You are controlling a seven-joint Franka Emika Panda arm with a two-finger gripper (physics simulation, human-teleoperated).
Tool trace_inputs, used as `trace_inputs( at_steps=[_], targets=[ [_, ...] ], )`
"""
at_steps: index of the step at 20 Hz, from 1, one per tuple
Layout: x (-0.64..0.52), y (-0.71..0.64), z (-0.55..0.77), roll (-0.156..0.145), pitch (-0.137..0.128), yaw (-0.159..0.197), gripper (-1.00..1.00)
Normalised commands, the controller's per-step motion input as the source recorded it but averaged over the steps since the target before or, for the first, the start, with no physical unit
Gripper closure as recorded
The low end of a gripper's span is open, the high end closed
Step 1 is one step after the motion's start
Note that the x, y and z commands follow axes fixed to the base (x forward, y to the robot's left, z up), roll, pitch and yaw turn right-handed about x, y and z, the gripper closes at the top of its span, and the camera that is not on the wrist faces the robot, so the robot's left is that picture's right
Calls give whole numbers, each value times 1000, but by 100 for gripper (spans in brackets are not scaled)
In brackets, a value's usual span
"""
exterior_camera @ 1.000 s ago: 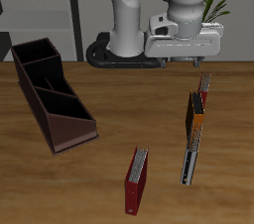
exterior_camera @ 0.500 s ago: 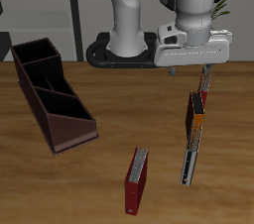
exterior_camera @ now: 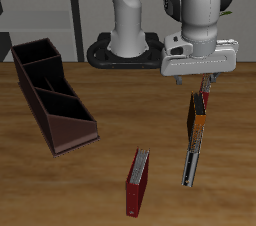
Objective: Place the orange book into the right desk caddy's left compartment
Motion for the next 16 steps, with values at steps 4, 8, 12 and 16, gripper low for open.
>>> trace_inputs(
  at_steps=[4, 8, 12, 16],
  targets=[
    [17, 131, -165, 20, 7, -11, -100],
    [91, 64, -82, 14, -2, 7, -100],
    [21, 37, -66, 26, -1, -2, -100],
    [21, 52, -215, 20, 23, 11, -100]
  ],
)
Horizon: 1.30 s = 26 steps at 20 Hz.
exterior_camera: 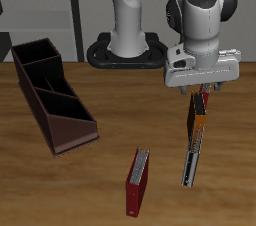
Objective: Place the orange book into the right desk caddy's left compartment
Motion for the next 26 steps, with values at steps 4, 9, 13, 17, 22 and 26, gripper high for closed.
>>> trace_inputs(
  at_steps=[4, 9, 13, 17, 22, 26],
  targets=[
    [52, -64, -75, -2, -2, -25, -100],
    [23, -52, -148, -16, -2, -3, -100],
    [-8, 7, -171, -7, -68, 30, -100],
    [-49, 62, -86, -52, -102, 46, -100],
    [41, 90, -142, -7, -15, 17, -100],
    [37, 33, -116, -23, -14, 14, -100]
  ],
)
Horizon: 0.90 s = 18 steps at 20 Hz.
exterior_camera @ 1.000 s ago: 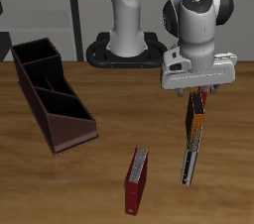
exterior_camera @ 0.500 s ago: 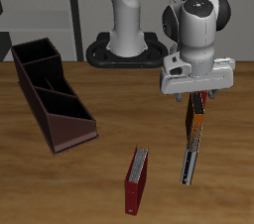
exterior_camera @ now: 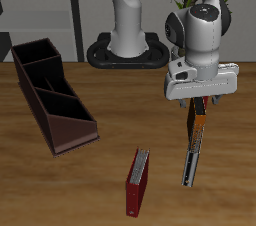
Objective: Place the orange book into the right desk caddy's left compartment
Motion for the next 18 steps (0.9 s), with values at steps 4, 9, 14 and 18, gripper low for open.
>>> trace_inputs(
  at_steps=[4, 9, 14, 18],
  targets=[
    [-7, 49, -87, 0, 1, -12, -100],
    [42, -40, -41, -15, -8, -9, -100],
    [65, 6, -157, 22, 63, -13, -100],
    [30, -38, -96, -12, 19, -19, 100]
  ],
)
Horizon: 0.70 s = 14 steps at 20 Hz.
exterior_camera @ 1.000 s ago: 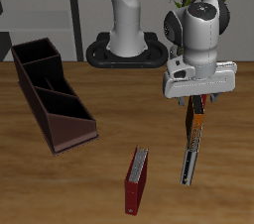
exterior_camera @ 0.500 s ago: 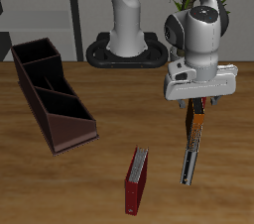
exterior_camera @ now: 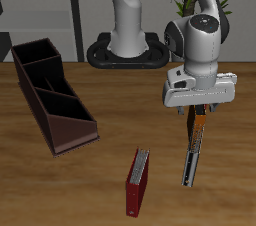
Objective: Place the orange book into the right desk caddy's left compartment
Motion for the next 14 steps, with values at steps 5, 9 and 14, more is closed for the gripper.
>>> trace_inputs(
  at_steps=[5, 9, 14],
  targets=[
    [26, -95, 7, -17, -3, -21, 100],
    [19, -62, 37, 9, -3, 1, 100],
    [-38, -162, 226, -11, -38, -10, 100]
  ],
)
